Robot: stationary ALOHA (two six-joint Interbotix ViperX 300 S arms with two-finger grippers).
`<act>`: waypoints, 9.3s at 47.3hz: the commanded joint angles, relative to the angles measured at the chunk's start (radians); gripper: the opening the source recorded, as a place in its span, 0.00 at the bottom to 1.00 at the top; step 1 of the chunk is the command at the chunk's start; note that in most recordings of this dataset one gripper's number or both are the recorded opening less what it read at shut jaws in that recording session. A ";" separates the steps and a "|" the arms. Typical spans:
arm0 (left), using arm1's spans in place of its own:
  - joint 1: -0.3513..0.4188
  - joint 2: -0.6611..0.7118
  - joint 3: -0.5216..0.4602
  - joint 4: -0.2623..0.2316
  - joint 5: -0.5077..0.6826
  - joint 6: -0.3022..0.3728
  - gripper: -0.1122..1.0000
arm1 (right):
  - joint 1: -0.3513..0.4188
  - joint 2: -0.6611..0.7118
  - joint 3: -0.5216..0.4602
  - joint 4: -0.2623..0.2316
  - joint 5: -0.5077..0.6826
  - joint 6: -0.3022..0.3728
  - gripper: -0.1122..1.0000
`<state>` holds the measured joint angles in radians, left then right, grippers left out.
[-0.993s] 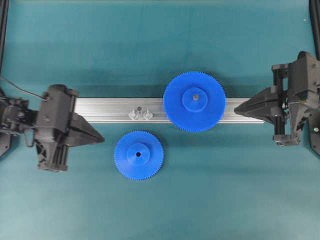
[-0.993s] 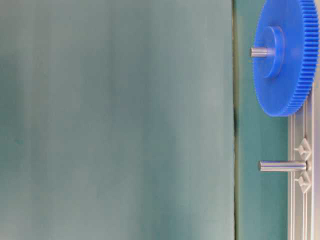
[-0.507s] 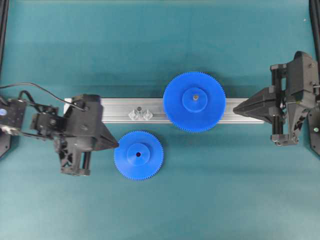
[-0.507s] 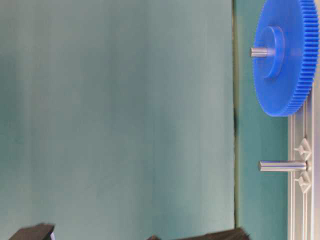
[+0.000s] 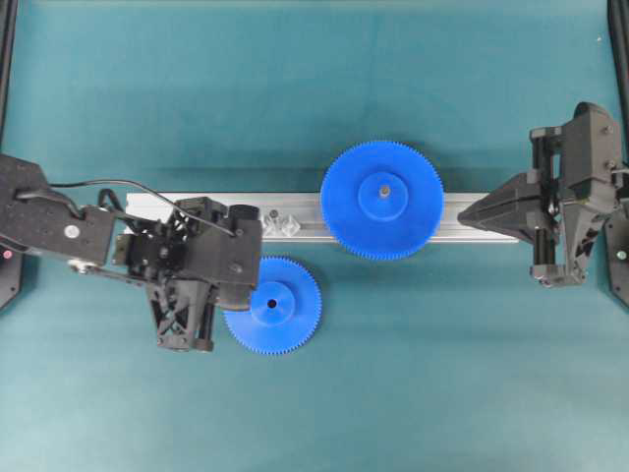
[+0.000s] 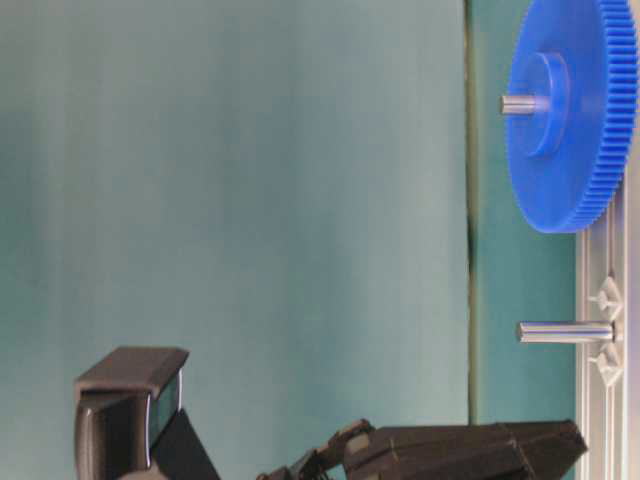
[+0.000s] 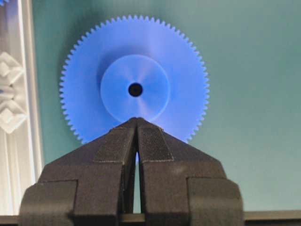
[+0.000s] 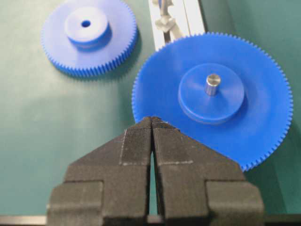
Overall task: Insert the small gear onto the shaft.
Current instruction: 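Move the left gripper over the small blue gear on the table, then open the left gripper and lower it around the small gear's hub, then close the left gripper on the hub of the small blue gear, then lift the small gear and carry it toward the empty left shaft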
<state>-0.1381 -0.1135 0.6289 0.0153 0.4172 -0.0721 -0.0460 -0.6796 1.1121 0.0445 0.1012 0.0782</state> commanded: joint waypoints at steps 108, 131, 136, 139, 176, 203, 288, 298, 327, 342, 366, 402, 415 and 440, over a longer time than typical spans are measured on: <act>-0.006 0.282 -0.307 0.003 0.291 0.048 0.09 | -0.002 0.003 0.006 0.000 -0.015 0.011 0.12; -0.006 0.287 -0.305 0.002 0.288 0.038 0.58 | -0.002 0.003 0.006 0.000 -0.015 0.011 0.12; -0.006 0.296 -0.302 0.003 0.287 0.038 0.82 | -0.002 0.003 0.006 0.000 -0.015 0.018 0.12; -0.006 0.304 -0.305 0.003 0.288 0.040 0.92 | -0.002 0.003 0.006 0.000 -0.015 0.023 0.12; -0.003 0.328 -0.325 0.003 0.282 0.029 0.94 | -0.002 -0.002 0.011 0.000 -0.015 0.026 0.12; 0.005 0.347 -0.325 0.003 0.284 0.028 0.94 | -0.002 -0.003 0.011 0.002 -0.015 0.026 0.12; 0.003 0.360 -0.314 0.002 0.293 0.031 0.72 | -0.002 -0.003 0.015 0.000 -0.015 0.035 0.12; 0.005 0.360 -0.310 0.003 0.293 0.031 0.72 | -0.002 -0.003 0.015 0.002 -0.015 0.035 0.12; 0.005 0.337 -0.331 0.003 0.299 0.032 0.72 | -0.002 -0.005 0.017 0.000 -0.015 0.035 0.12; 0.003 0.302 -0.382 0.003 0.377 0.044 0.72 | -0.002 -0.005 0.017 0.000 -0.015 0.035 0.12; 0.005 0.256 -0.414 0.003 0.459 0.044 0.72 | -0.002 -0.005 0.017 0.000 -0.034 0.035 0.12; 0.005 0.199 -0.505 0.003 0.565 0.041 0.72 | -0.002 -0.005 0.025 0.000 -0.032 0.035 0.12; 0.005 0.189 -0.526 0.002 0.591 0.034 0.72 | -0.002 -0.005 0.023 0.000 -0.034 0.035 0.12; 0.028 0.169 -0.584 0.003 0.643 0.035 0.72 | -0.002 -0.028 0.026 0.002 -0.029 0.035 0.12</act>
<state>-0.1150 0.1074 0.0767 0.0153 1.0584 -0.0399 -0.0445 -0.7026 1.1459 0.0445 0.0767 0.1043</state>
